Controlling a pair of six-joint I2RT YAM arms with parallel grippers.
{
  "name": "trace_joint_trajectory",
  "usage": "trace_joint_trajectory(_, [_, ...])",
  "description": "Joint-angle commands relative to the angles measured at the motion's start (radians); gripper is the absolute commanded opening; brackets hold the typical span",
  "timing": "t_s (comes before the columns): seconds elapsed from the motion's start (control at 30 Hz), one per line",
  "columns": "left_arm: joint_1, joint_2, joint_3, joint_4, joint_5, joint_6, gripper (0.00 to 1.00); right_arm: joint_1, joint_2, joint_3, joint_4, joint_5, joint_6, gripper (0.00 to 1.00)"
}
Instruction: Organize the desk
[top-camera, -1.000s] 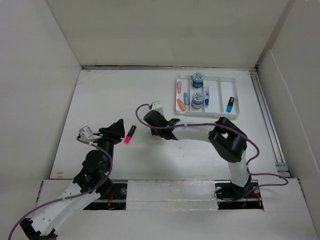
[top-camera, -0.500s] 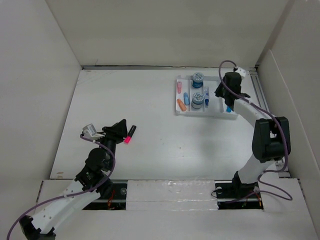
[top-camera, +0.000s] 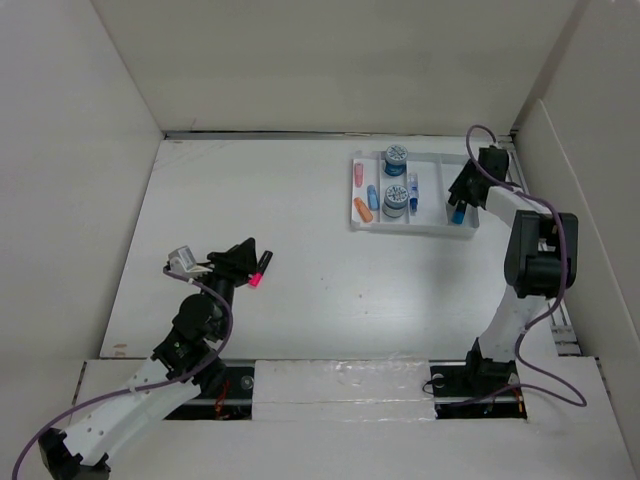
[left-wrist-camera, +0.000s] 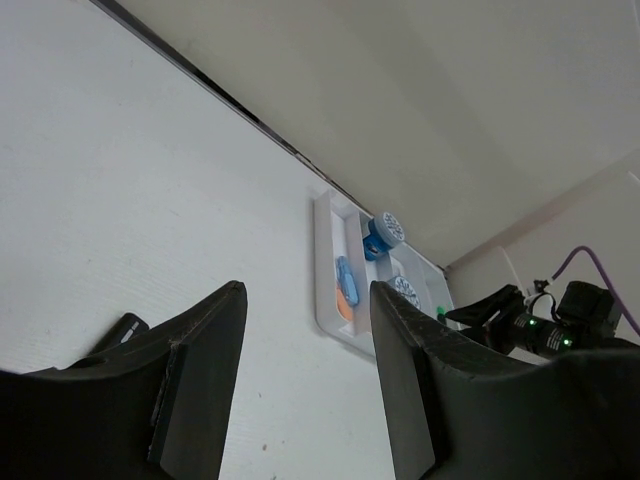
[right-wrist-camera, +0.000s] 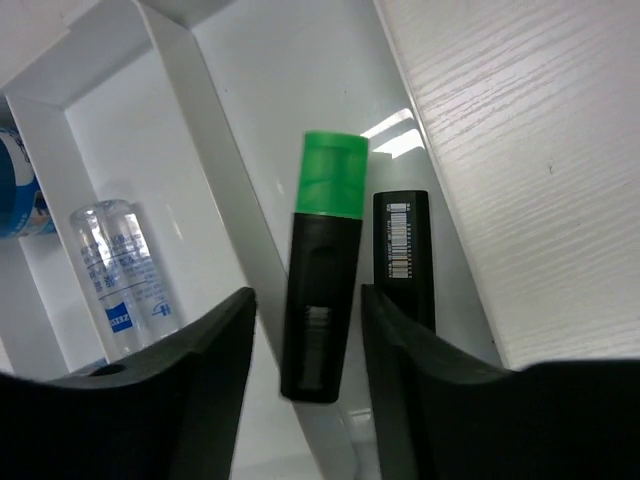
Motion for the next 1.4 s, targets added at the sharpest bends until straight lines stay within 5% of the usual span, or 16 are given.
trace_joint_trajectory(0.0, [0.001,0.018,-0.001,0.04,0.007,0.014,0.48,-0.002,-0.07,0.045,0.012,0.02,-0.016,0.55])
trace_joint_trajectory(0.2, [0.001,0.017,-0.003,0.045,0.004,0.014,0.48,0.022,-0.143,0.0,0.042,0.015,-0.001,0.54])
trace_joint_trajectory(0.27, [0.001,0.014,0.01,0.033,0.007,0.012,0.48,0.05,-0.163,-0.021,0.059,-0.005,-0.002,0.45])
trace_joint_trajectory(0.3, [0.001,0.006,0.008,0.031,0.007,0.014,0.48,0.095,-0.189,-0.032,0.072,-0.034,-0.007,0.27])
trace_joint_trajectory(0.37, [0.001,-0.004,-0.005,0.046,0.001,0.017,0.48,0.165,-0.219,-0.069,0.098,-0.035,-0.016,0.08])
trace_joint_trajectory(0.4, [0.001,-0.014,-0.012,0.049,0.003,0.023,0.48,0.293,-0.228,-0.08,0.148,-0.04,-0.039,0.0])
trace_joint_trajectory(0.57, [0.001,-0.011,-0.004,0.046,0.004,0.027,0.48,0.514,-0.191,-0.049,0.13,0.015,-0.056,0.0])
trace_joint_trajectory(0.67, [0.001,-0.008,0.014,0.017,-0.011,0.018,0.48,0.68,-0.148,-0.023,0.129,0.041,-0.05,0.08])
trace_joint_trajectory(0.83, [0.001,-0.075,0.005,-0.009,-0.039,0.018,0.47,0.94,-0.052,0.026,0.121,0.035,-0.022,0.44])
trace_joint_trajectory(0.97, [0.001,-0.122,-0.012,-0.006,-0.048,0.02,0.47,1.025,0.003,0.066,0.078,0.041,-0.018,0.57])
trace_joint_trajectory(1.37, [0.001,-0.17,0.001,-0.056,-0.094,-0.006,0.47,1.128,0.155,0.172,0.075,0.044,-0.015,0.73])
